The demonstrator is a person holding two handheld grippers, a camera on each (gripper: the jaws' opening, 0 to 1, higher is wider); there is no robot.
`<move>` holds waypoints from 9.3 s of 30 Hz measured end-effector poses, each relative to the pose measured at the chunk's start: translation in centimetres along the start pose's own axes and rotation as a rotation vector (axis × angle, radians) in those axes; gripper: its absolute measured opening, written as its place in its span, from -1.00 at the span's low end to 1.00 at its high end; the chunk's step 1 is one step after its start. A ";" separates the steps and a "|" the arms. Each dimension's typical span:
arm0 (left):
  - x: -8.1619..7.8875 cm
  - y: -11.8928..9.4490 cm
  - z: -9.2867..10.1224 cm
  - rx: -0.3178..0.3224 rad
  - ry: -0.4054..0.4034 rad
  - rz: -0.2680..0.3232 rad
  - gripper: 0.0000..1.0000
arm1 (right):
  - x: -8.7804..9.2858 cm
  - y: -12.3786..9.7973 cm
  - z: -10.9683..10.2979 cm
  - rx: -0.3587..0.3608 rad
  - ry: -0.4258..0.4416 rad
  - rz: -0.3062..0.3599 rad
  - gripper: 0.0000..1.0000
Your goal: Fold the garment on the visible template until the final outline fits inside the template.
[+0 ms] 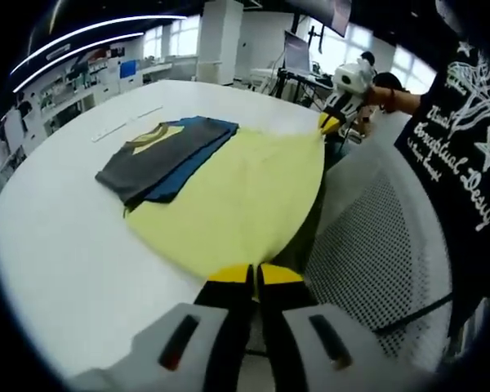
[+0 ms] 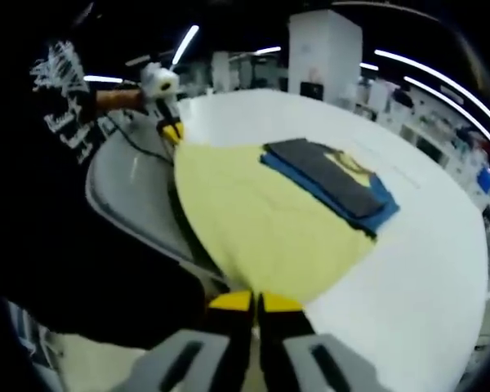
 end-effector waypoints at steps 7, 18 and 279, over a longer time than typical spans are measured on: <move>0.3 -0.2 0.7 0.015 -0.002 -0.007 -1.00 | -0.1 -0.5 -0.5 -0.008 0.010 0.003 -1.00; 0.3 -0.8 1.4 0.022 -0.019 -0.006 -1.00 | -0.6 -1.4 -1.1 -0.036 -0.022 -0.001 -1.00; -9.9 7.2 -31.7 -0.433 -0.117 0.090 -1.00 | -10.9 18.7 27.3 0.373 0.097 0.060 -1.00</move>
Point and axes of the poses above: the point that each gripper's makers call its tool centre point, and the gripper's own axes: y roughly forward along the fingers, z roughly to its right, x roughly out of its underside, the point moved 3 cm from there along -y, roughly backward along the fingers, and after that the axes turned 7 degrees about x, right-handed, at the moved point
